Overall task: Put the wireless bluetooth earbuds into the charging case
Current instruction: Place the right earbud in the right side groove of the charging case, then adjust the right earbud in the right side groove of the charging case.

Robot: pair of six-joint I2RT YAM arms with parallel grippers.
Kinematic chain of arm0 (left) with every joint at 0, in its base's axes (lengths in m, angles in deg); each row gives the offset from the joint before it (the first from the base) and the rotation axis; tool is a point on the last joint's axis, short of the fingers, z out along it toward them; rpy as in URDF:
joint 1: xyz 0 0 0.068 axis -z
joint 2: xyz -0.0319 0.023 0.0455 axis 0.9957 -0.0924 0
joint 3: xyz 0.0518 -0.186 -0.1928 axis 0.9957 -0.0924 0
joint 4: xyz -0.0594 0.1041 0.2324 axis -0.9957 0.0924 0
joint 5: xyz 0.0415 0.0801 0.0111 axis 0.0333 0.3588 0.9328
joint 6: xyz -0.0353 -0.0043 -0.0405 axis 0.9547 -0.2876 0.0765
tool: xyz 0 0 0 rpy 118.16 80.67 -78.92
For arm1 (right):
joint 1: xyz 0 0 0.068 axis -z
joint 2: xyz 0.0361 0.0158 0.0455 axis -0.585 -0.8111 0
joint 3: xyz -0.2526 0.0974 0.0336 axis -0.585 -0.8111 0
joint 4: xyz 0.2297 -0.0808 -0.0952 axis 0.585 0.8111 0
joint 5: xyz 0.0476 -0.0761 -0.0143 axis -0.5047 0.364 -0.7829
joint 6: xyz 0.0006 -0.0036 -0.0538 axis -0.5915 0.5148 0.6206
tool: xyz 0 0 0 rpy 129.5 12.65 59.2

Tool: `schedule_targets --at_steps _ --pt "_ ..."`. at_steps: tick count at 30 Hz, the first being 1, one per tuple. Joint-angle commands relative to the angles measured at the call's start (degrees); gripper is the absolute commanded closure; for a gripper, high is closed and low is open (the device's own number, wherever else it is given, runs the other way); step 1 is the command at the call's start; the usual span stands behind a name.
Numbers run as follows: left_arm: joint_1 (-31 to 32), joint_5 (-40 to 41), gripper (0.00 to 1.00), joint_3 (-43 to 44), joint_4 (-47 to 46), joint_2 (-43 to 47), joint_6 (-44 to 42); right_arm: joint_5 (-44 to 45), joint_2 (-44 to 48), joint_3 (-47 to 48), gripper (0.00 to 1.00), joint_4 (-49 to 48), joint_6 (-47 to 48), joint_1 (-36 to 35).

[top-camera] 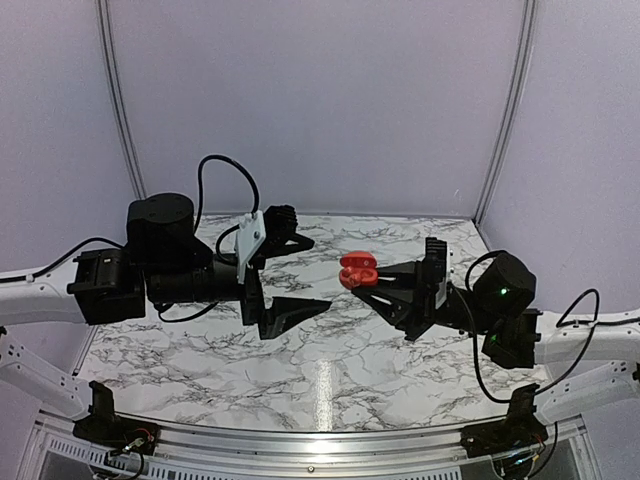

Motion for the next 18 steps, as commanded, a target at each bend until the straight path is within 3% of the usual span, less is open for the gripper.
schedule_targets --at_steps 1,18 --pt "0.11 -3.93 0.01 3.09 4.08 0.30 -0.86 -8.18 0.34 2.03 1.00 4.82 -0.12 0.43" --pt "1.08 -2.90 0.01 5.30 3.74 -4.45 1.25 -10.82 -2.84 4.33 1.00 6.66 0.15 0.38"
